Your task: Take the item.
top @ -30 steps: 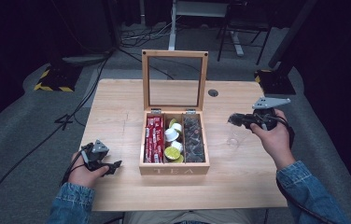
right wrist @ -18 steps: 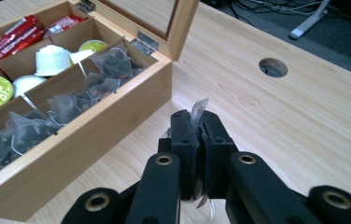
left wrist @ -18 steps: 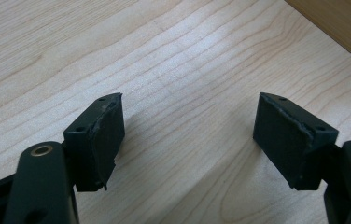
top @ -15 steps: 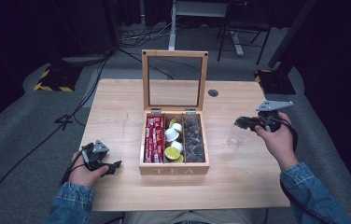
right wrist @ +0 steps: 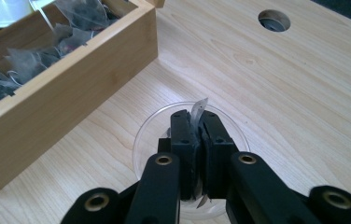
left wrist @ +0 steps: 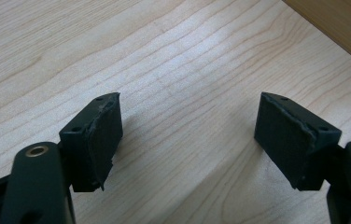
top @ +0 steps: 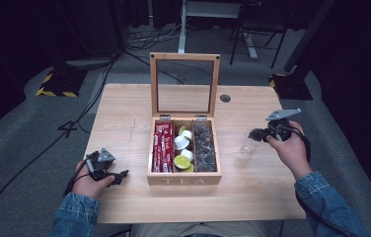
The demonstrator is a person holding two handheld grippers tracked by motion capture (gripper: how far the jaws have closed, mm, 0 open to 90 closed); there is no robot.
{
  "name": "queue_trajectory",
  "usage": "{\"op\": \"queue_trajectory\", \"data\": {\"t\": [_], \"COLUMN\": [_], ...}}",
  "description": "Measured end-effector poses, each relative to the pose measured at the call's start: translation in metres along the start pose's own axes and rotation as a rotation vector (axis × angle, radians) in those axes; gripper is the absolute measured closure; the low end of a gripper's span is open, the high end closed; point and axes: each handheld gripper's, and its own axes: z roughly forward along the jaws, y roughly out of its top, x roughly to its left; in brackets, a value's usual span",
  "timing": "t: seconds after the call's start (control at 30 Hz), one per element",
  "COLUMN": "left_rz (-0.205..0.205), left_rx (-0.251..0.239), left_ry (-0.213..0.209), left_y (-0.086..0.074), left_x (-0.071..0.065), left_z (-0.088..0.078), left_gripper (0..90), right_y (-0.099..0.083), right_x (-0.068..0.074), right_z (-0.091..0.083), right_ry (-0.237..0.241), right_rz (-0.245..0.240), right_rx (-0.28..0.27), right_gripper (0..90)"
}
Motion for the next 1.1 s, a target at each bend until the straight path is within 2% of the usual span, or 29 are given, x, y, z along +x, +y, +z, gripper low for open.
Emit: {"op": "queue_trajectory", "data": {"t": [0.13, 0.27, 0.4, 0.5, 0.6, 0.67, 0.87, 1.03, 1.1], "left_rz": [0.003, 0.004, 0.006, 0.008, 0.013, 0.017, 0.016, 0.012, 0.008], "left_rx": [0.000, -0.004, -0.014, -0.020, -0.067, -0.081, -0.083, -0.082, -0.078], "left_ry": [0.000, 0.001, -0.003, -0.008, -0.013, -0.016, -0.013, -0.013, -0.011], "left_y": [0.000, 0.000, -0.001, -0.002, -0.007, -0.008, -0.007, -0.007, -0.006], "left_x": [0.000, 0.000, 0.001, 0.002, 0.003, 0.004, 0.005, 0.005, 0.005], "left_z": [0.000, 0.000, 0.000, 0.001, 0.003, 0.004, 0.005, 0.005, 0.005], "left_gripper": [23.6, 23.5, 23.2, 22.6, 19.2, 18.3, 17.9, 17.7, 17.7], "right_y": [-0.001, -0.002, -0.002, -0.003, -0.002, -0.001, 0.008, 0.022, 0.029], "right_x": [0.000, -0.002, -0.002, -0.003, -0.003, -0.003, 0.000, 0.005, 0.007], "right_z": [0.004, 0.006, 0.006, 0.007, 0.007, 0.006, 0.002, -0.004, -0.007], "right_ry": [-0.003, 0.000, -0.006, -0.007, -0.006, -0.008, 0.015, 0.023, 0.024], "right_rz": [0.003, 0.031, 0.046, 0.055, 0.063, 0.064, 0.075, 0.091, 0.082], "right_rx": [0.012, 0.012, -0.013, -0.025, -0.046, -0.076, -0.168, -0.249, -0.270], "right_gripper": [83.7, 70.3, 58.8, 55.3, 50.2, 46.7, 41.6, 39.3, 39.0]}}
